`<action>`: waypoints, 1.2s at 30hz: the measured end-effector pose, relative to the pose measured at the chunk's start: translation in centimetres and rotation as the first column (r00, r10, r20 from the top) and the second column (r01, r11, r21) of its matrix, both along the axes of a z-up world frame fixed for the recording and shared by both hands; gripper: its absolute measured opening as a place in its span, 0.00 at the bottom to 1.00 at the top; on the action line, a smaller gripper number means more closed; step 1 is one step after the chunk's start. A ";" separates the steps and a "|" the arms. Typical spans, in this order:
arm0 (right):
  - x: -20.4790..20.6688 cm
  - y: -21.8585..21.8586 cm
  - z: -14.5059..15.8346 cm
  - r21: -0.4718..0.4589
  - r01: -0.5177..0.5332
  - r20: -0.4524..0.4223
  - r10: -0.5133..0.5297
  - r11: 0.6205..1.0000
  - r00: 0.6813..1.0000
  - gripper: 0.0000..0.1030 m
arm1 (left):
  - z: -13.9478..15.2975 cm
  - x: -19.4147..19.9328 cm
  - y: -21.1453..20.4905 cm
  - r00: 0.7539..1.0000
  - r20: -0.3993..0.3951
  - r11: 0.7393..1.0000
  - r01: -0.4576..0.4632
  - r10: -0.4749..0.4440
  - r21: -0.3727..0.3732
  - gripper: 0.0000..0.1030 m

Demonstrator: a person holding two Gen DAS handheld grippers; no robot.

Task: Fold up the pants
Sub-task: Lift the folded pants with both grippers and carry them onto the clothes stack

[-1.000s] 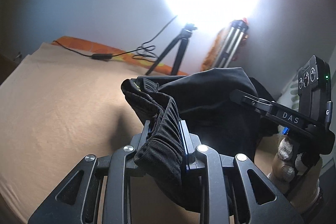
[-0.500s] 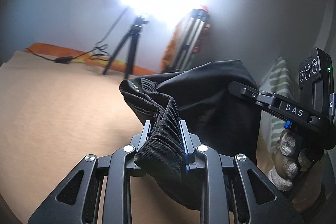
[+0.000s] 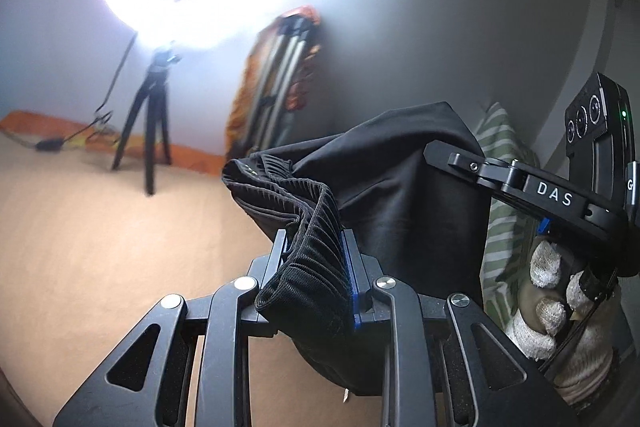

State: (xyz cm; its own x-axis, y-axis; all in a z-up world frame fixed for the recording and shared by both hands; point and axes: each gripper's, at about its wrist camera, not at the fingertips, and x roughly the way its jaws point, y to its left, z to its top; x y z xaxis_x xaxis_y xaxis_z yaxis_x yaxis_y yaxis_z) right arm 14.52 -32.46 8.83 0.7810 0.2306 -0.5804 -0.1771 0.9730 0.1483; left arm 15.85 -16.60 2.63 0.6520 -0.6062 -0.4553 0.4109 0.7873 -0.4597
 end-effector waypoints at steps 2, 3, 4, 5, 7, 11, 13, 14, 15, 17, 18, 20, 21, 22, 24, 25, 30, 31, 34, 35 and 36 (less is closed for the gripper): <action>0.4 -1.1 1.1 -0.008 0.014 0.015 -0.014 1.000 1.000 0.06 | 0.8 0.5 -1.2 1.000 0.025 1.000 0.012 -0.012 0.002 0.22; 0.6 -1.7 1.6 -0.010 0.023 0.021 -0.022 1.000 1.000 0.06 | 1.3 0.8 -1.9 0.999 0.037 1.000 0.016 -0.016 0.003 0.22; 1.0 -2.4 2.3 -0.012 0.033 0.029 -0.033 0.999 0.999 0.06 | 1.7 1.1 -2.5 0.999 0.047 1.000 0.021 -0.021 0.002 0.22; 1.4 -3.0 2.8 -0.016 0.042 0.036 -0.041 0.999 0.998 0.06 | 2.2 1.5 -3.2 0.998 0.056 1.000 0.026 -0.026 -0.001 0.22; 2.1 -4.1 3.8 -0.023 0.056 0.049 -0.054 0.998 0.997 0.06 | 2.9 2.4 -4.6 0.997 0.071 0.999 0.034 -0.033 -0.006 0.22; 4.0 -6.6 5.6 -0.027 0.080 0.072 -0.078 0.996 0.994 0.06 | 3.7 4.6 -7.7 0.995 0.092 0.999 0.050 -0.049 -0.008 0.22; 5.1 -7.8 6.3 -0.024 0.091 0.077 -0.089 0.996 0.993 0.06 | 3.8 5.4 -8.6 0.994 0.098 0.999 0.054 -0.053 -0.007 0.22; 5.7 -8.4 6.6 -0.023 0.097 0.079 -0.095 0.995 0.992 0.06 | 3.8 5.9 -9.2 0.993 0.103 0.998 0.056 -0.055 -0.006 0.22; 6.3 -9.1 6.7 -0.025 0.106 0.081 -0.103 0.994 0.991 0.06 | 3.8 6.4 -9.8 0.993 0.108 0.998 0.056 -0.055 -0.004 0.22; 7.5 -10.4 6.8 -0.027 0.117 0.082 -0.114 0.993 0.990 0.06 | 3.6 7.2 -10.7 0.992 0.109 0.998 0.057 -0.056 -0.004 0.22; 8.1 -11.0 6.8 -0.025 0.122 0.081 -0.120 0.992 0.989 0.06 | 3.5 7.6 -11.0 0.993 0.108 0.998 0.056 -0.055 -0.007 0.22; 9.3 -12.1 6.6 -0.026 0.132 0.077 -0.130 0.991 0.989 0.06 | 3.1 8.6 -12.0 0.993 0.102 0.998 0.054 -0.053 -0.011 0.22; 9.9 -12.6 6.6 -0.032 0.138 0.077 -0.136 0.990 0.988 0.06 | 2.9 9.0 -12.5 0.994 0.100 0.998 0.053 -0.052 -0.012 0.22; 10.5 -13.1 6.4 -0.040 0.144 0.078 -0.140 0.989 0.987 0.06 | 2.7 9.4 -12.9 0.994 0.098 0.998 0.054 -0.052 -0.013 0.22; 11.4 -13.9 6.2 -0.048 0.145 0.079 -0.141 0.988 0.987 0.06 | 1.9 9.9 -13.9 0.994 0.094 0.998 0.058 -0.057 -0.011 0.22; 11.8 -14.2 6.1 -0.052 0.147 0.078 -0.143 0.988 0.987 0.06 | 1.8 10.4 -14.5 0.994 0.091 0.998 0.059 -0.058 -0.008 0.22; 14.4 -16.5 4.9 -0.053 0.150 0.050 -0.147 0.987 0.988 0.06 | 0.1 10.9 -16.2 0.995 0.076 0.998 0.064 -0.065 0.013 0.22; 14.9 -16.8 4.7 -0.051 0.152 0.045 -0.150 0.987 0.988 0.06 | -0.4 11.1 -16.4 0.996 0.065 0.998 0.063 -0.064 0.016 0.22; 15.9 -18.2 3.5 -0.051 0.162 0.021 -0.161 0.985 0.987 0.06 | -1.8 11.5 -16.4 0.998 0.029 0.998 0.056 -0.056 0.024 0.22; 16.4 -18.7 2.9 -0.057 0.165 0.009 -0.165 0.985 0.986 0.06 | -2.2 11.5 -16.4 0.998 0.022 0.998 0.052 -0.053 0.032 0.22; 16.8 -19.1 2.4 -0.058 0.166 -0.001 -0.167 0.984 0.986 0.06 | -2.6 11.6 -16.3 0.999 0.012 0.998 0.047 -0.047 0.040 0.22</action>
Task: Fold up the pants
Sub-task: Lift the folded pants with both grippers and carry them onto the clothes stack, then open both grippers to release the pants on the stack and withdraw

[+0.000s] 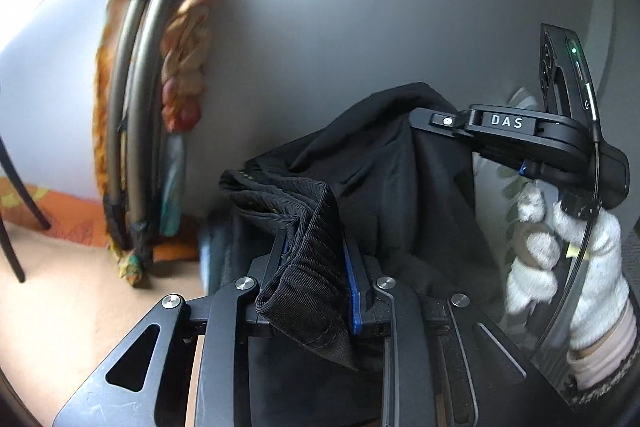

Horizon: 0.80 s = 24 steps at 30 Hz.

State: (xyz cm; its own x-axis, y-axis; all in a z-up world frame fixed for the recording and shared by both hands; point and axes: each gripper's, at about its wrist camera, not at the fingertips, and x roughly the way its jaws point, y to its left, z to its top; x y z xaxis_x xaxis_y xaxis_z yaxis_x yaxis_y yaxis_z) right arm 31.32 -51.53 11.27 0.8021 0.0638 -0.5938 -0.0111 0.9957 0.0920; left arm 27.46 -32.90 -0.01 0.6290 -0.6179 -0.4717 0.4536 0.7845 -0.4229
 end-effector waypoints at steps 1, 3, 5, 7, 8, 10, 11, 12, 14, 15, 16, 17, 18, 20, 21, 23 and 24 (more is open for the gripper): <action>0.3 -0.5 -0.6 0.002 0.002 -0.016 -0.002 1.000 1.000 0.06 | -0.5 0.6 -0.1 1.000 -0.017 1.000 -0.007 0.007 0.002 0.22; 0.8 -1.4 -1.7 0.003 0.008 -0.037 -0.008 1.000 0.999 0.06 | -1.7 0.5 0.5 0.998 -0.050 1.000 -0.023 0.023 0.003 0.22; 1.4 -2.3 -2.8 0.016 0.021 -0.059 -0.020 1.000 0.998 0.06 | -2.7 0.5 1.2 0.996 -0.078 0.999 -0.039 0.039 -0.001 0.22; 1.8 -2.9 -3.7 0.035 0.028 -0.081 -0.025 0.999 0.996 0.08 | -3.3 0.5 1.5 0.993 -0.103 0.999 -0.052 0.052 0.000 0.24; 2.0 -3.0 -4.1 0.042 0.029 -0.097 -0.025 0.999 0.995 0.09 | -3.7 0.5 1.7 0.991 -0.120 0.998 -0.062 0.061 -0.001 0.28; 2.4 -3.0 -4.8 0.011 0.056 -0.123 -0.054 0.998 0.991 0.22 | -4.2 0.5 2.2 0.985 -0.155 0.997 -0.077 0.075 -0.004 0.30; 2.4 -3.3 -4.8 -0.015 0.074 -0.134 -0.076 0.997 0.988 0.24 | -4.4 0.5 2.4 0.982 -0.170 0.997 -0.082 0.080 -0.005 0.32; 2.4 -3.3 -4.9 -0.029 0.087 -0.143 -0.090 0.996 0.986 0.24 | -4.3 0.5 2.6 0.980 -0.176 0.996 -0.091 0.090 0.002 0.35; 2.2 -3.9 -5.0 -0.040 0.123 -0.154 -0.128 0.992 0.980 0.33 | -4.3 0.5 3.1 0.977 -0.189 0.995 -0.104 0.104 0.009 0.41; 2.0 -4.1 -5.0 -0.041 0.137 -0.154 -0.142 0.990 0.978 0.33 | -4.3 0.5 3.4 0.974 -0.195 0.994 -0.112 0.113 0.017 0.45; 1.8 -4.2 -4.9 -0.044 0.142 -0.158 -0.148 0.989 0.976 0.33 | -4.3 0.5 3.7 0.972 -0.198 0.992 -0.123 0.125 0.023 0.51; 1.6 -4.3 -4.9 -0.061 0.148 -0.163 -0.156 0.987 0.974 0.33 | -4.2 0.4 4.0 0.970 -0.201 0.991 -0.131 0.133 0.024 0.51; 1.4 -4.3 -4.9 -0.092 0.162 -0.167 -0.176 0.983 0.970 0.34 | -4.2 0.3 4.2 0.971 -0.202 0.992 -0.128 0.130 0.023 0.51; 1.1 -5.0 -5.0 -0.109 0.179 -0.176 -0.196 0.978 0.965 0.35 | -4.1 0.3 4.4 0.972 -0.194 0.991 -0.131 0.136 0.037 0.51; 0.8 -5.0 -4.9 -0.110 0.190 -0.179 -0.207 0.976 0.962 0.36 | -3.9 0.0 4.5 0.973 -0.184 0.990 -0.133 0.139 0.044 0.51; 0.0 -4.8 -4.6 -0.128 0.204 -0.165 -0.223 0.971 0.961 0.37 | -3.5 -0.4 4.7 0.975 -0.168 0.989 -0.135 0.143 0.057 0.51; -0.4 -4.4 -4.5 -0.140 0.200 -0.151 -0.220 0.970 0.964 0.37 | -3.8 -0.4 4.7 0.976 -0.164 0.989 -0.135 0.144 0.063 0.51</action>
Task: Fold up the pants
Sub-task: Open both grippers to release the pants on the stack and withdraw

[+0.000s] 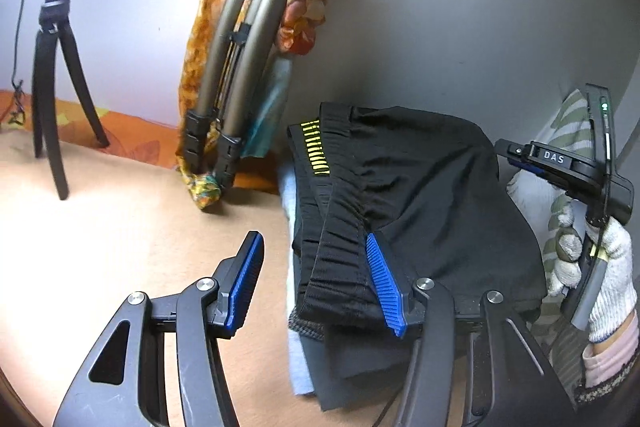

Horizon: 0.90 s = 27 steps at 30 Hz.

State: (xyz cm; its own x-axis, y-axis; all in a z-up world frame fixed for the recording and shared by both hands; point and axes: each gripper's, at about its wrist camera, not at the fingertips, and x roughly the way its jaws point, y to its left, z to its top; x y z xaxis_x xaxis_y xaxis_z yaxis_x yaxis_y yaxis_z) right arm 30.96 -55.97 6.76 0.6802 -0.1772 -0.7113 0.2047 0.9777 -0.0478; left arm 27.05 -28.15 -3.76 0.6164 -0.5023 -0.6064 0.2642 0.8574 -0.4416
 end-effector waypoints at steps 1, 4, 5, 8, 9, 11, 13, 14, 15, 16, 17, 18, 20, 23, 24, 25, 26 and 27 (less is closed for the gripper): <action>-0.6 0.5 0.3 -0.020 -0.008 0.018 0.008 1.000 1.000 0.37 | 0.0 -0.1 0.1 1.000 0.003 1.000 -0.002 0.002 0.003 0.51; -2.6 1.0 1.2 -0.006 -0.054 0.066 0.055 0.998 0.996 0.36 | 0.7 -1.0 1.0 1.000 0.009 1.000 -0.013 0.013 0.004 0.51; -2.9 1.4 1.1 -0.004 -0.077 0.085 0.077 0.997 0.993 0.36 | 0.9 -1.4 1.3 1.000 0.013 1.000 -0.015 0.015 0.006 0.51; -2.8 3.1 0.2 -0.021 -0.163 0.082 0.164 0.986 0.983 0.31 | 0.9 -1.9 2.1 1.000 0.020 1.000 -0.010 0.010 0.018 0.51; -2.5 3.5 -0.3 -0.045 -0.180 0.061 0.183 0.983 0.981 0.31 | 0.9 -2.3 2.1 1.000 0.023 1.000 -0.008 0.007 0.023 0.51; -1.4 3.4 -1.3 -0.068 -0.175 0.017 0.177 0.982 0.984 0.31 | 1.1 -3.0 2.7 0.999 0.032 0.999 -0.002 0.001 0.037 0.51; -0.6 2.1 -2.2 -0.031 -0.153 -0.018 0.153 0.988 0.988 0.32 | 1.2 -3.6 3.3 0.999 0.040 0.999 0.002 -0.004 0.054 0.51; -0.2 1.6 -2.7 -0.001 -0.145 -0.035 0.145 0.989 0.989 0.32 | 1.2 -3.8 3.6 0.999 0.044 0.998 0.000 -0.003 0.060 0.51; 0.2 0.6 -3.3 0.026 -0.127 -0.051 0.128 0.992 0.990 0.32 | 1.2 -4.0 3.9 0.999 0.047 0.998 -0.001 -0.002 0.064 0.51; 0.4 -0.2 -3.8 0.048 -0.113 -0.066 0.116 0.992 0.991 0.33 | 1.2 -4.2 4.2 0.999 0.050 0.997 -0.004 0.000 0.071 0.51; 0.5 -0.8 -4.2 0.071 -0.108 -0.081 0.114 0.992 0.990 0.33 | 1.2 -4.2 4.5 0.999 0.050 0.997 -0.006 0.002 0.073 0.51; 0.5 -1.2 -4.6 0.082 -0.105 -0.087 0.112 0.991 0.990 0.34 | 1.1 -4.4 4.7 0.999 0.049 0.997 -0.007 0.003 0.075 0.51; 0.0 -1.8 -4.5 0.103 -0.087 -0.077 0.096 0.991 0.992 0.37 | 1.2 -4.7 5.1 0.999 0.049 0.996 -0.006 0.002 0.084 0.51; -1.0 -2.1 -3.4 0.109 -0.069 -0.060 0.076 0.992 0.995 0.39 | 1.3 -5.5 5.4 0.999 0.052 0.995 0.003 -0.008 0.096 0.51; -1.4 -2.1 -3.0 0.100 -0.064 -0.058 0.070 0.993 0.996 0.39 | 1.5 -5.8 5.5 0.998 0.053 0.995 0.008 -0.013 0.099 0.51; -1.8 -2.1 -2.7 0.093 -0.063 -0.055 0.068 0.994 0.996 0.39 | 1.6 -6.1 5.7 0.998 0.057 0.995 0.011 -0.017 0.103 0.51; -2.6 -1.8 -2.1 0.082 -0.063 -0.047 0.067 0.995 0.997 0.39 | 1.9 -6.6 5.9 0.998 0.064 0.994 0.012 -0.019 0.108 0.51; -2.7 -1.5 -2.2 0.076 -0.061 -0.043 0.064 0.995 0.997 0.40 | 2.3 -7.1 6.1 0.997 0.072 0.994 0.012 -0.020 0.112 0.51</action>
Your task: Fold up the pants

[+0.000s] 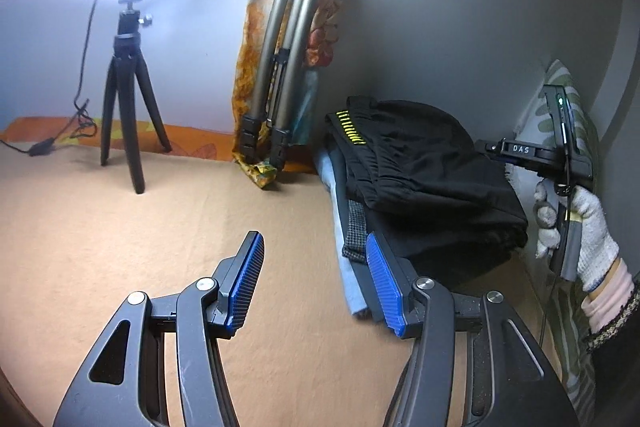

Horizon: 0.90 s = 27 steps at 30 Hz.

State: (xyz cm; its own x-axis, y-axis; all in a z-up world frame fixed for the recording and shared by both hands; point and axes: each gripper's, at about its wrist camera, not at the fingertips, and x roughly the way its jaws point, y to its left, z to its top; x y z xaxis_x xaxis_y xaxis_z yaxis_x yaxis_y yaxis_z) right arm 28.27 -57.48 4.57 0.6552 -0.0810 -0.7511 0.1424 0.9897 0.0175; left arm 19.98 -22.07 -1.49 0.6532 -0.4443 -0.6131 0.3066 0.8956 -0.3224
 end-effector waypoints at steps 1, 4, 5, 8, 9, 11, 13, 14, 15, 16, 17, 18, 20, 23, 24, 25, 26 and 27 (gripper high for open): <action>-0.8 0.2 0.6 -0.006 0.009 0.012 -0.009 1.000 1.000 0.40 | 0.3 -0.4 0.1 1.000 0.008 1.000 0.001 -0.001 0.003 0.51; -3.0 0.7 1.9 0.019 0.023 0.046 -0.024 1.000 0.999 0.43 | 1.5 -2.1 0.7 0.999 0.033 1.000 0.014 -0.015 0.021 0.51; -3.8 1.0 2.3 0.026 0.023 0.058 -0.025 0.999 0.998 0.51 | 1.6 -2.4 0.7 0.999 0.034 0.999 0.020 -0.021 0.026 0.51; -6.3 2.0 3.8 0.022 0.022 0.096 -0.024 1.000 0.995 0.59 | 2.4 -4.1 1.2 0.998 0.042 0.999 0.035 -0.037 0.038 0.51; -6.8 2.6 4.3 0.021 0.015 0.101 -0.017 1.000 0.995 0.59 | 2.6 -4.5 1.4 0.998 0.047 0.999 0.037 -0.039 0.040 0.51; -7.1 3.5 4.8 0.013 0.017 0.106 -0.018 1.000 0.994 0.59 | 3.3 -5.8 2.0 0.997 0.060 0.998 0.040 -0.042 0.041 0.51; -9.1 4.2 5.4 0.017 0.016 0.121 -0.018 1.000 0.993 0.60 | 4.1 -6.9 2.4 0.996 0.072 0.998 0.044 -0.047 0.040 0.51; -10.3 4.5 5.9 0.019 0.018 0.131 -0.020 1.000 0.991 0.62 | 4.5 -7.6 2.6 0.996 0.081 0.998 0.045 -0.049 0.045 0.53; -11.4 4.9 5.7 0.019 0.017 0.139 -0.020 1.000 0.990 0.63 | 4.7 -7.9 2.7 0.995 0.088 0.998 0.046 -0.050 0.049 0.53; -12.5 5.5 6.0 0.019 0.015 0.149 -0.018 1.000 0.989 0.65 | 5.1 -8.5 2.8 0.994 0.097 0.997 0.048 -0.053 0.052 0.55; -13.4 6.0 6.5 0.017 0.012 0.159 -0.015 1.000 0.987 0.66 | 5.5 -9.1 2.9 0.993 0.106 0.997 0.051 -0.057 0.054 0.57; -14.1 6.5 6.6 0.017 0.010 0.164 -0.013 1.000 0.986 0.66 | 5.8 -9.6 2.9 0.991 0.116 0.997 0.054 -0.060 0.057 0.58; -16.0 7.4 7.0 0.016 -0.002 0.174 -0.001 1.000 0.985 0.67 | 6.5 -10.9 3.1 0.988 0.139 0.996 0.059 -0.067 0.064 0.60; -18.5 8.6 7.4 0.016 -0.009 0.189 0.006 1.000 0.982 0.68 | 7.2 -12.7 3.2 0.982 0.169 0.995 0.069 -0.080 0.070 0.64; -19.2 9.0 7.4 0.020 -0.012 0.193 0.008 1.000 0.981 0.68 | 7.4 -13.4 3.3 0.980 0.177 0.995 0.074 -0.086 0.072 0.64; -20.0 9.4 7.4 0.022 -0.016 0.198 0.012 1.000 0.980 0.68 | 7.5 -13.8 3.4 0.979 0.184 0.994 0.078 -0.091 0.074 0.64; -20.9 10.0 7.4 0.020 -0.022 0.203 0.018 1.000 0.979 0.69 | 7.6 -14.2 3.4 0.978 0.187 0.994 0.081 -0.094 0.075 0.64; -21.6 10.4 7.3 0.016 -0.023 0.207 0.019 1.000 0.978 0.69 | 7.6 -14.6 3.6 0.977 0.188 0.994 0.084 -0.097 0.074 0.64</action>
State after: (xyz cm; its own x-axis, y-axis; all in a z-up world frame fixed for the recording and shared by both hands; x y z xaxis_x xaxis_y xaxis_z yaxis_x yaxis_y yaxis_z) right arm 6.66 -47.06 11.91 0.7979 -0.0529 -0.6005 0.1129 0.9916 0.0626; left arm 5.40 -18.51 6.09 0.7201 -0.4701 -0.5103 0.4374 0.8785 -0.1919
